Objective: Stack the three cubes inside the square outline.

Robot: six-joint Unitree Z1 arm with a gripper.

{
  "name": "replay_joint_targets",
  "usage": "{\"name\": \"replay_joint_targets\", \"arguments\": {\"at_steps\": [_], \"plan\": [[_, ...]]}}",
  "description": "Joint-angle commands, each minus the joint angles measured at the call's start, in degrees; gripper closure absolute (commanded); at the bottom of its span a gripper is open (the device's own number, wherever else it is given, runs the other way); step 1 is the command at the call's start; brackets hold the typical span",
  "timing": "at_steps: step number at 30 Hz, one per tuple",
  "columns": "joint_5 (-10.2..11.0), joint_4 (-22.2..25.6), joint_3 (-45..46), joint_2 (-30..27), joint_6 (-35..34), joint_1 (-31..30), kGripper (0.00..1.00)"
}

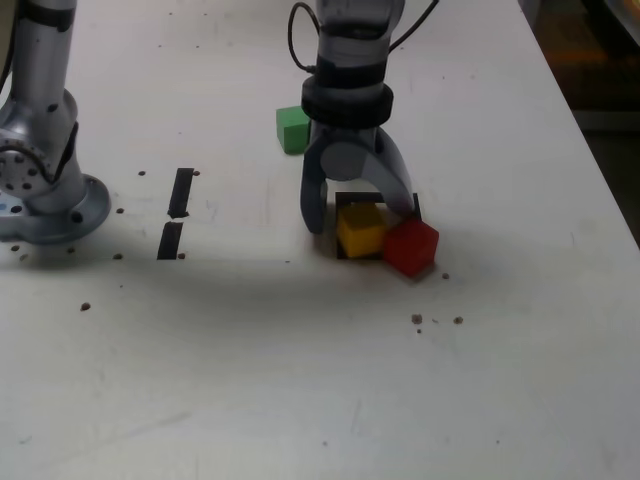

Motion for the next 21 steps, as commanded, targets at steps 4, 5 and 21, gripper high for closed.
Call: {"name": "replay_joint_targets", "arguments": {"at_steps": [4,5,21], "plan": [[-0.49,0.12,-0.17,0.49,-0.41,-0.10,0.39],[-0.55,0.13,-0.06,0.50,-0.54,-0.10,0.44],[-0.93,2.69,5.13,-5.21,-1.72,-0.14,0.82]]}}
